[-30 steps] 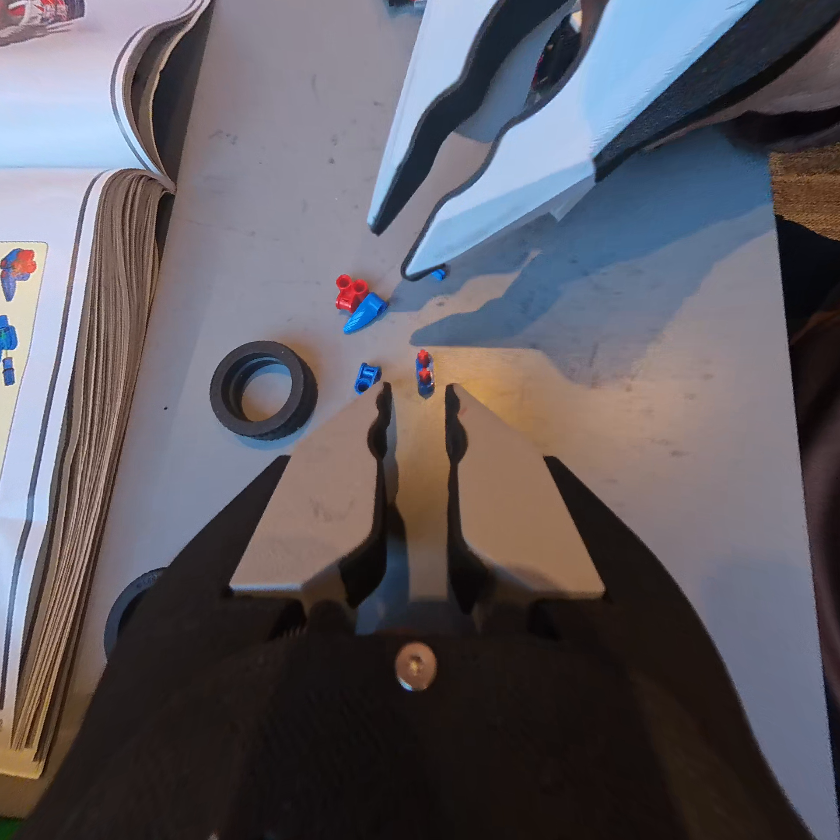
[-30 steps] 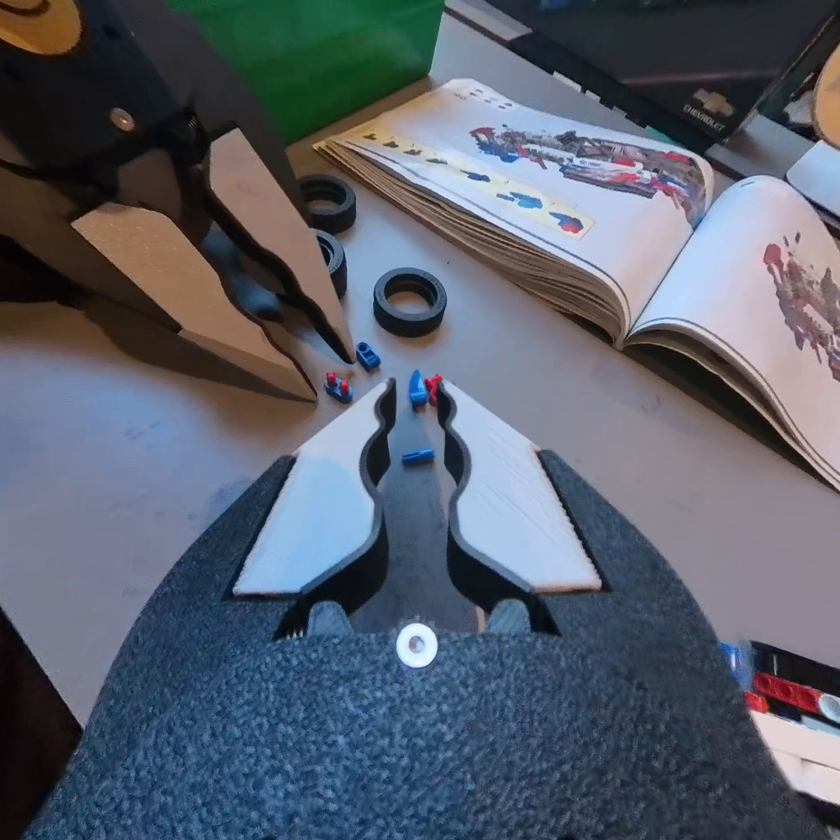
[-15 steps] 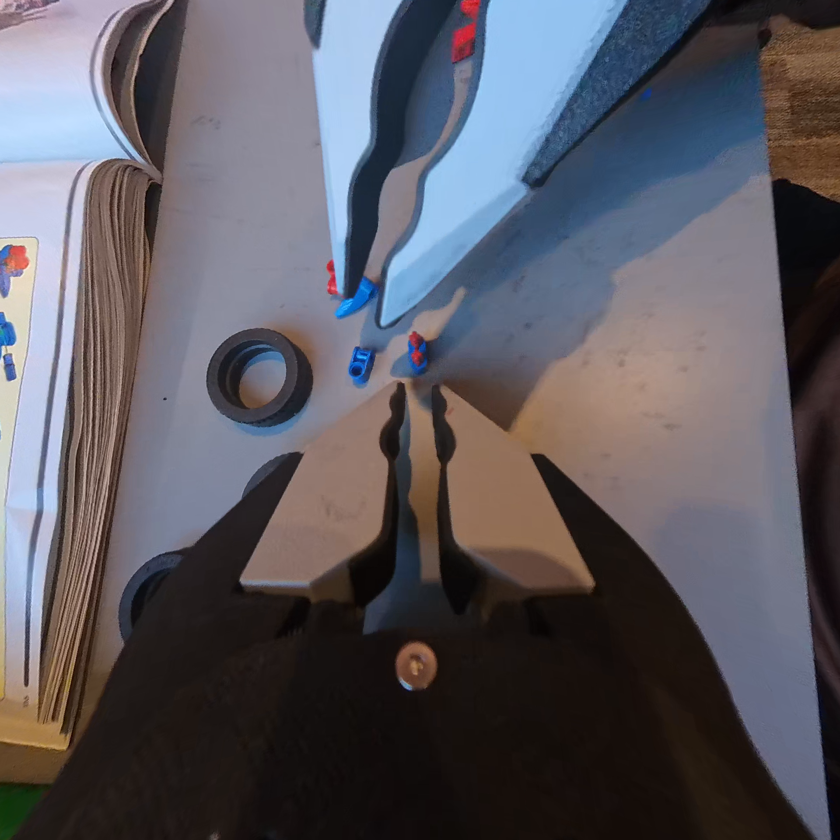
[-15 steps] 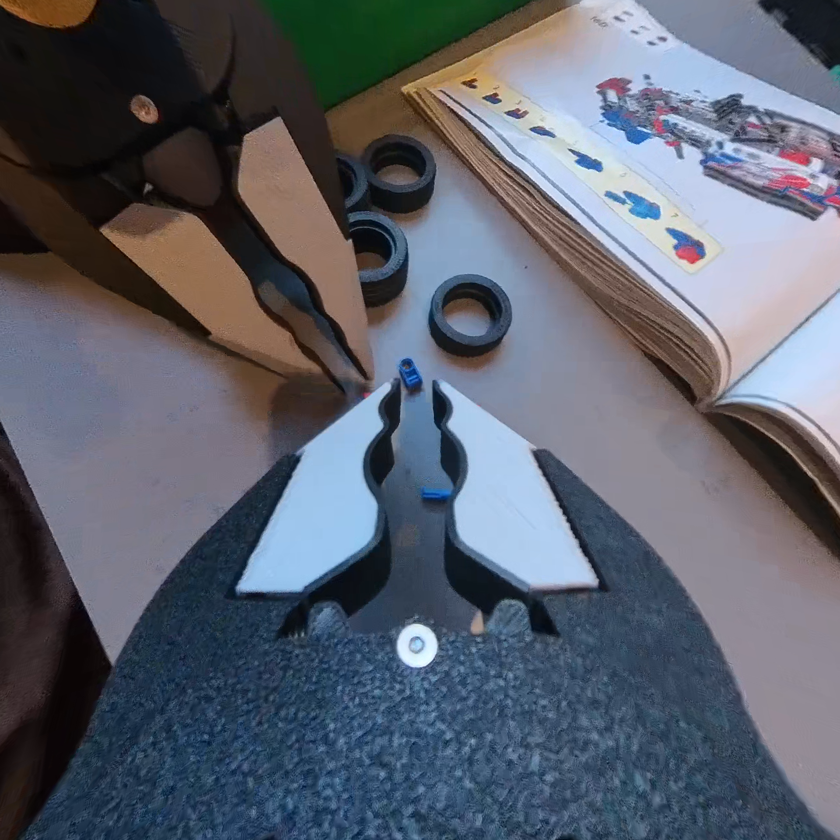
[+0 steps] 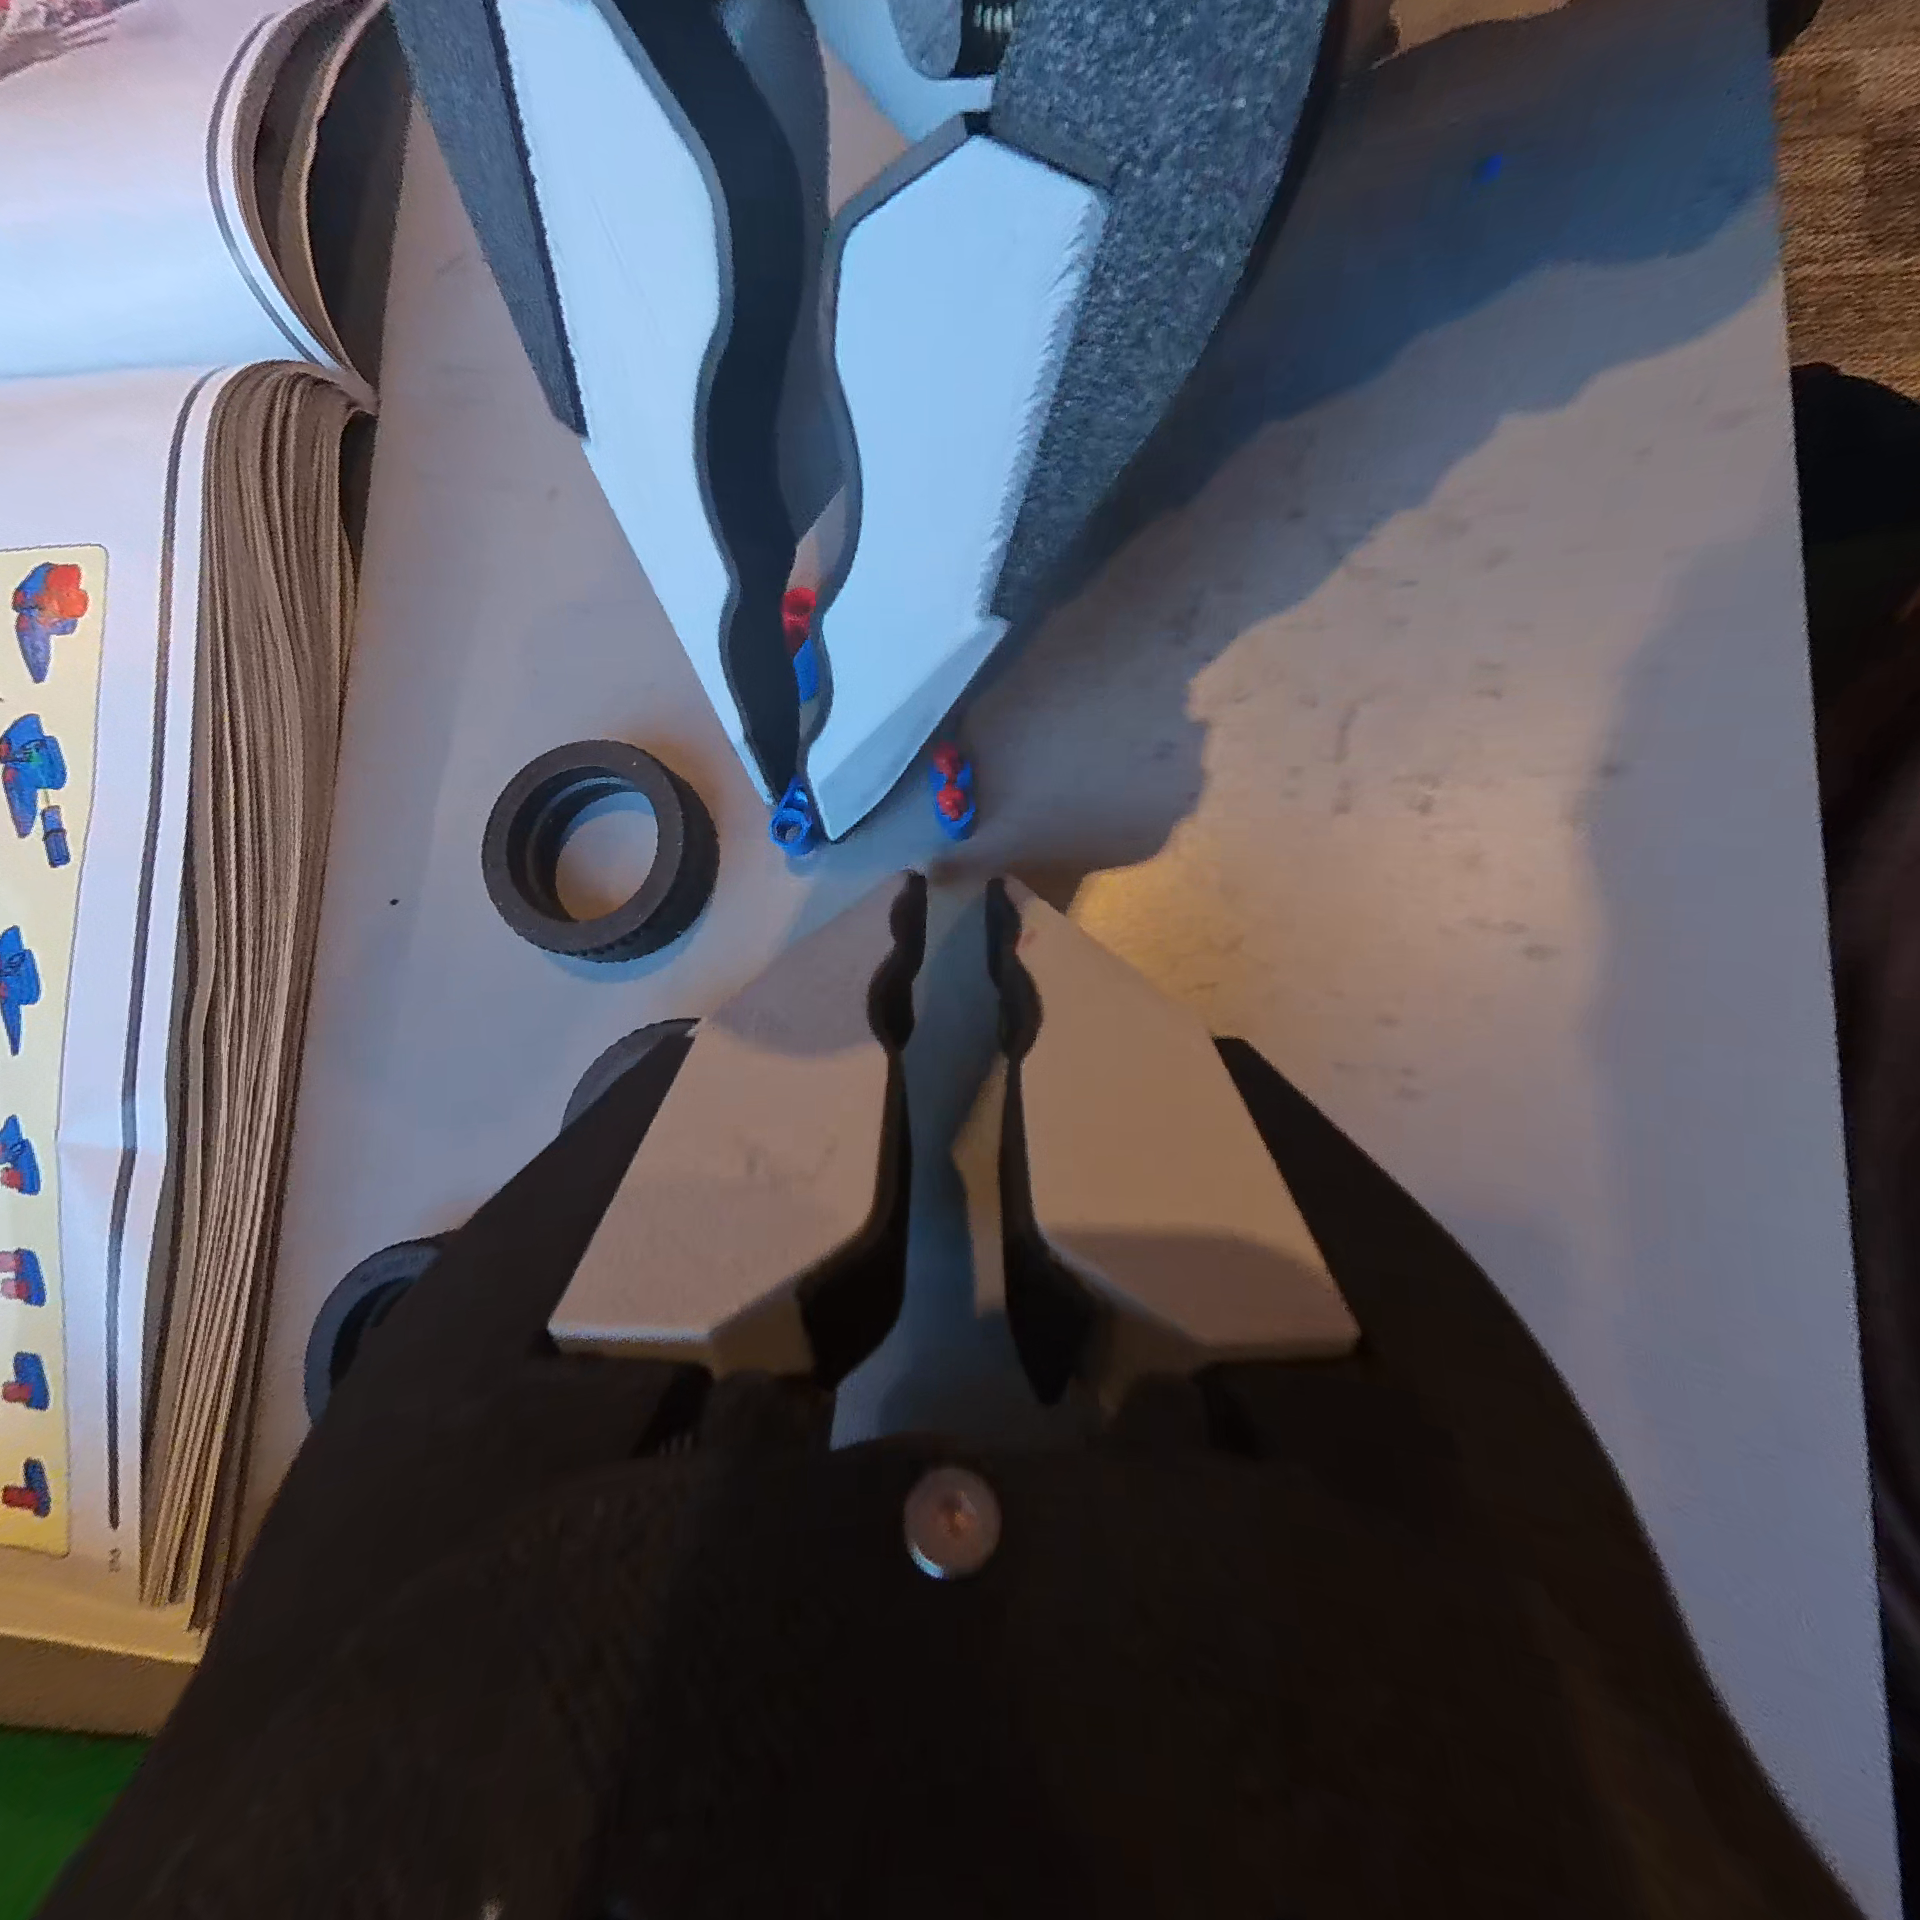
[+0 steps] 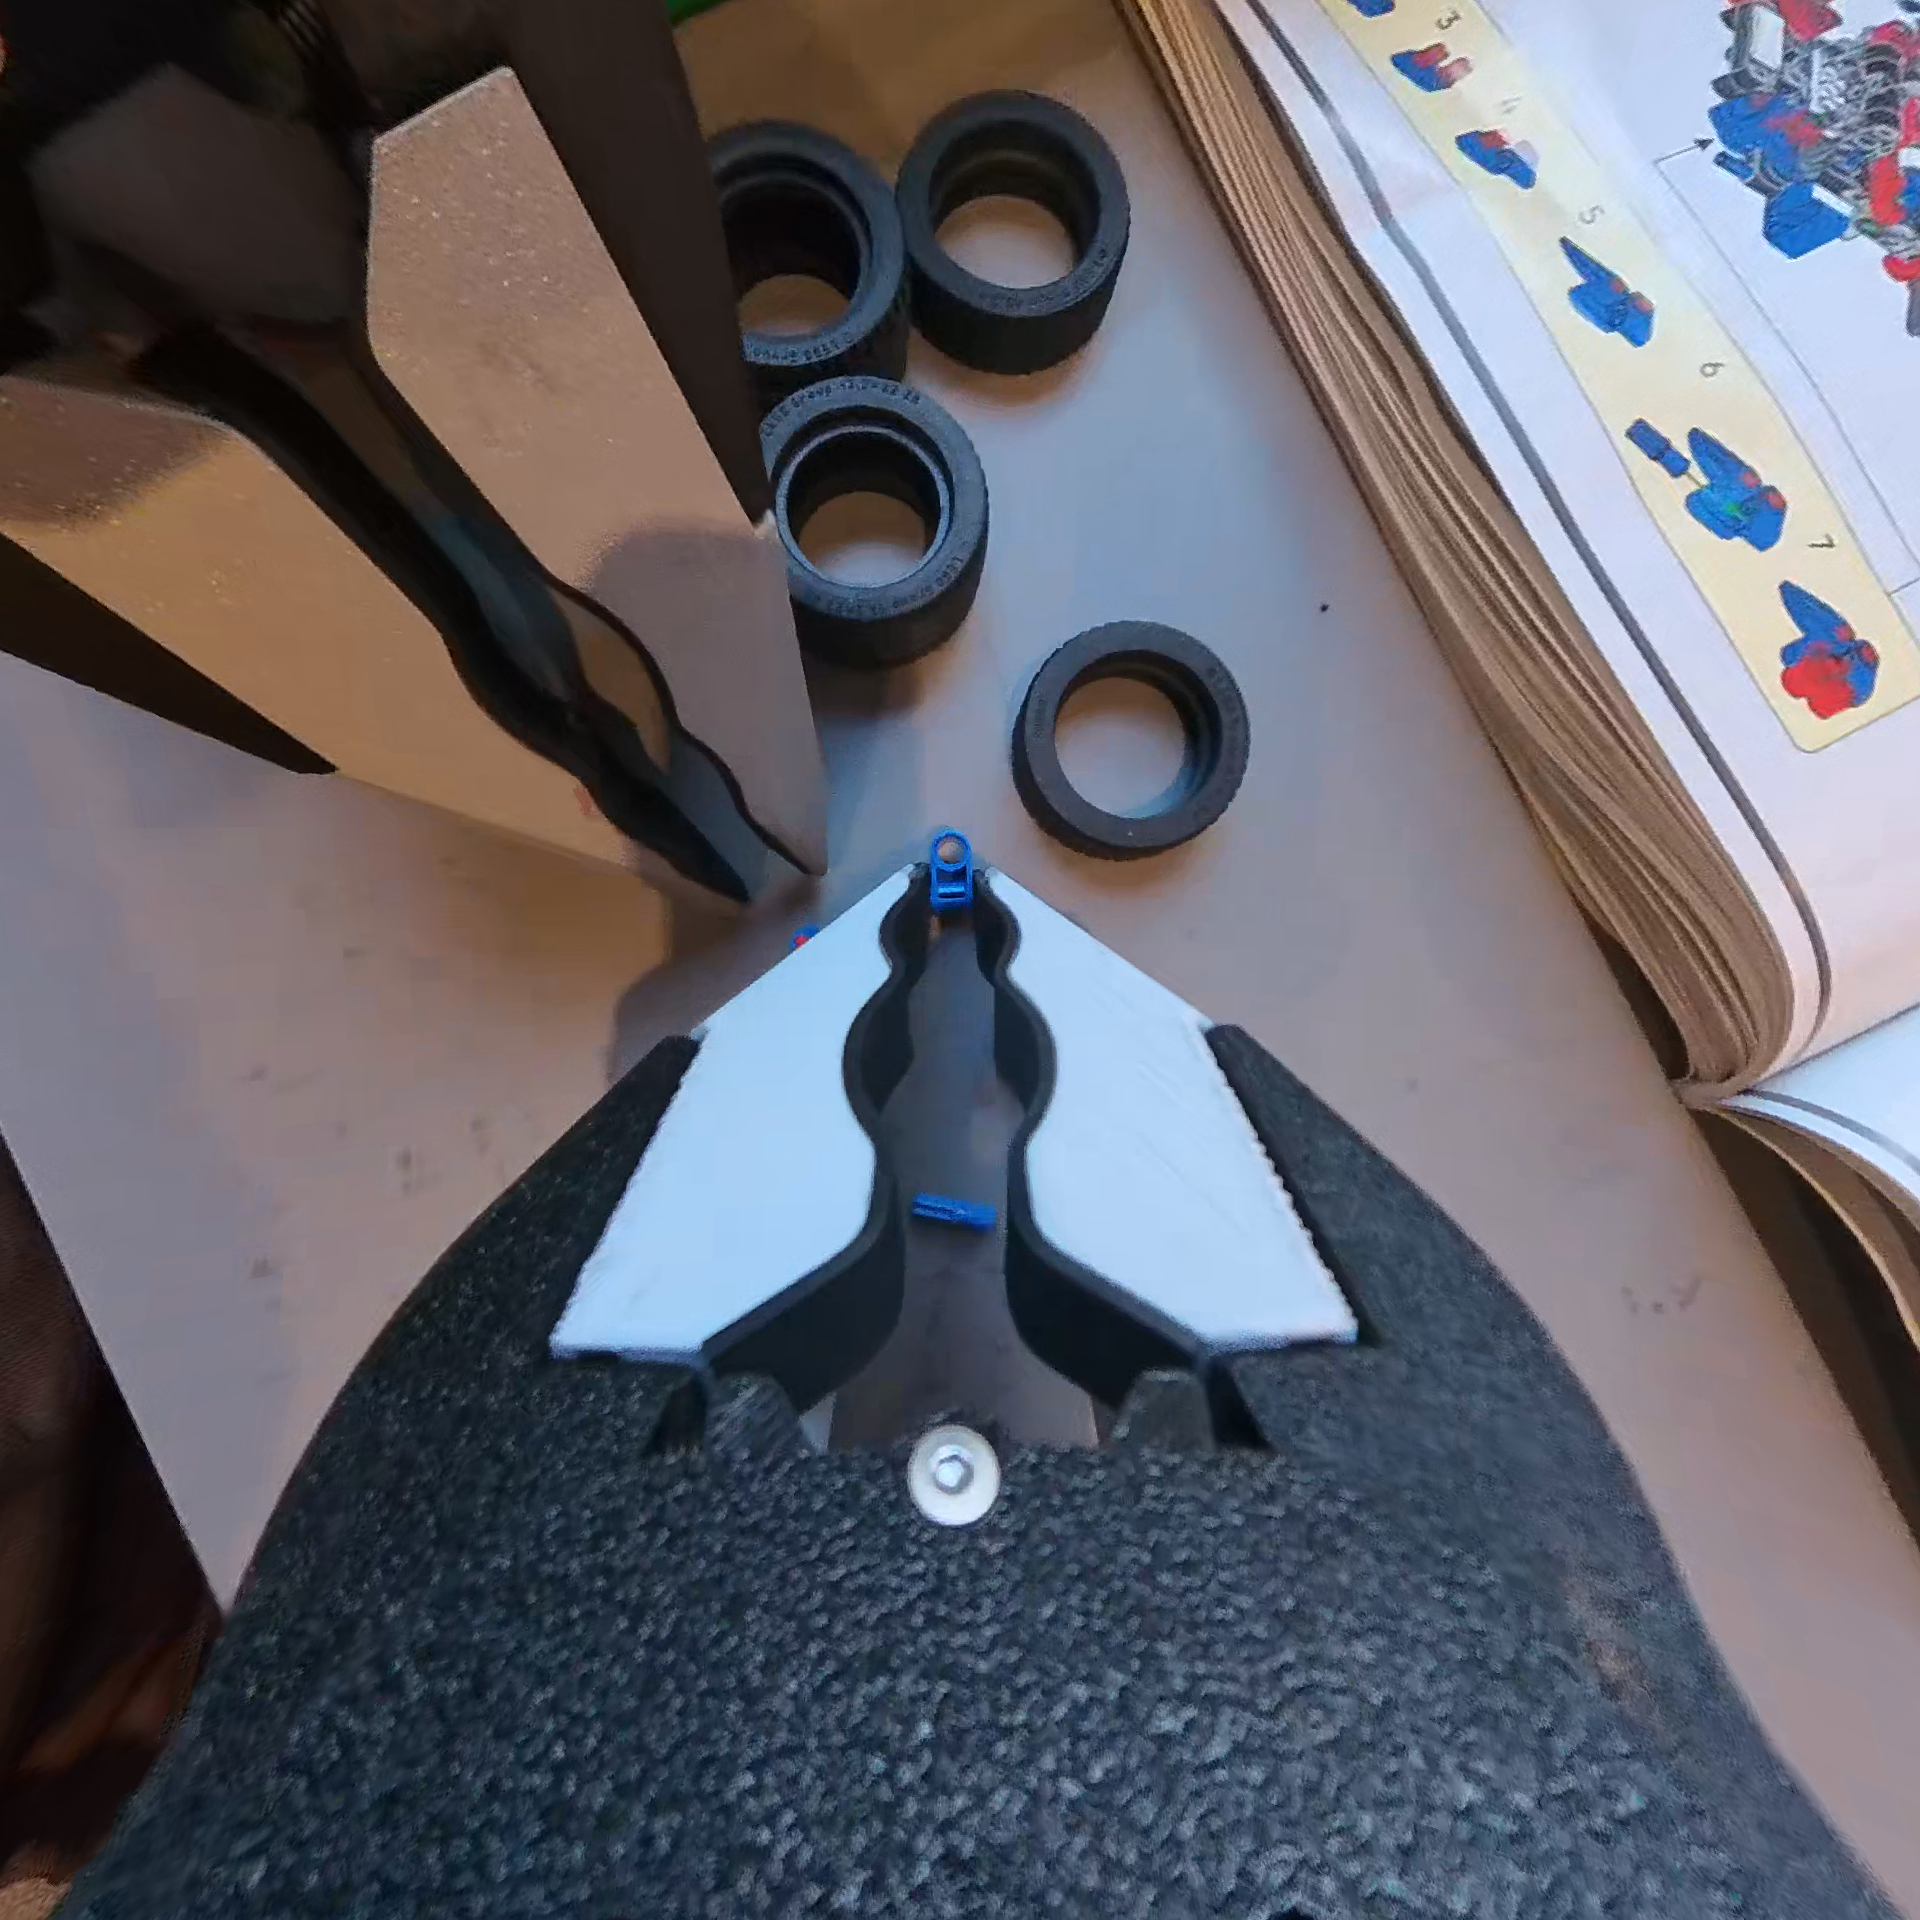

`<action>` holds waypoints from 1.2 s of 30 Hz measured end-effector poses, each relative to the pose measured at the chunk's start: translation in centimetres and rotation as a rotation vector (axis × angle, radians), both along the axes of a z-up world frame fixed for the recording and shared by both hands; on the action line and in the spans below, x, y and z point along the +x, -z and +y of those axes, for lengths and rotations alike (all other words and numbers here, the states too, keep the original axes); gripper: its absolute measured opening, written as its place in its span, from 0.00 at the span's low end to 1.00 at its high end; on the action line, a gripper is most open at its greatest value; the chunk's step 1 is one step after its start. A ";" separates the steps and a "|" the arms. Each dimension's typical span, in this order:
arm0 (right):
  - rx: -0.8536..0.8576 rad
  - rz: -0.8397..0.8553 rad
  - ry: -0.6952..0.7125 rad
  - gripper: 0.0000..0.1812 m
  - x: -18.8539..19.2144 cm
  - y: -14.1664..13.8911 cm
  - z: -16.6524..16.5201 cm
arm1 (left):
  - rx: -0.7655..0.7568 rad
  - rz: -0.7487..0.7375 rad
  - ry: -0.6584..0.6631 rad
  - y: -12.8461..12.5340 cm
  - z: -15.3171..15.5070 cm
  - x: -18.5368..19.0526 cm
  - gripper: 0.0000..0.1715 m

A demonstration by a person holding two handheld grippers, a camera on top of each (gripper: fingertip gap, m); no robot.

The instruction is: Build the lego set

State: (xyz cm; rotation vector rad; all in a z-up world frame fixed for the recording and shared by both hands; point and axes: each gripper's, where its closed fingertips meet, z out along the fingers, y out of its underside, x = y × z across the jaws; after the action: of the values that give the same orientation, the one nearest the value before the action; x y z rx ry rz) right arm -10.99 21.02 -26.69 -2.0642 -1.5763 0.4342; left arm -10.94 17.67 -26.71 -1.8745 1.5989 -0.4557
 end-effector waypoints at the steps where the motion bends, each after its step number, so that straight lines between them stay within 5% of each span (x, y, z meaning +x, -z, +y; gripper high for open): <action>1: -0.004 0.010 0.011 0.04 0.0 -0.2 0.0 | -0.001 0.001 -0.002 0.0 0.0 0.0 0.05; 12: -0.053 0.098 0.213 0.04 4.6 -1.6 -2.3 | -0.010 -0.002 -0.043 0.0 0.6 -0.3 0.05; 18: -0.074 0.086 0.169 0.04 5.5 0.2 -5.1 | -0.032 -0.031 -0.001 0.0 -0.3 0.6 0.05; 25: 0.094 -0.044 0.082 0.07 7.1 -0.3 -4.6 | -0.055 -0.080 -0.001 0.0 -0.2 1.2 0.09; 32: 0.126 -0.031 0.204 0.05 7.3 -0.3 -2.6 | -0.043 -0.096 -0.007 0.0 0.0 1.7 0.08; 36: -0.002 0.100 0.248 0.06 7.0 -1.2 -4.5 | -0.045 -0.097 -0.003 0.0 -0.1 1.8 0.05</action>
State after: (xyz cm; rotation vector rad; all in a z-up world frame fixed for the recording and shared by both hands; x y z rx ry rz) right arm -3.98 16.56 -25.45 -2.1686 -1.2432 0.4399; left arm -9.10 17.59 -26.76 -1.8584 1.5334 -0.5763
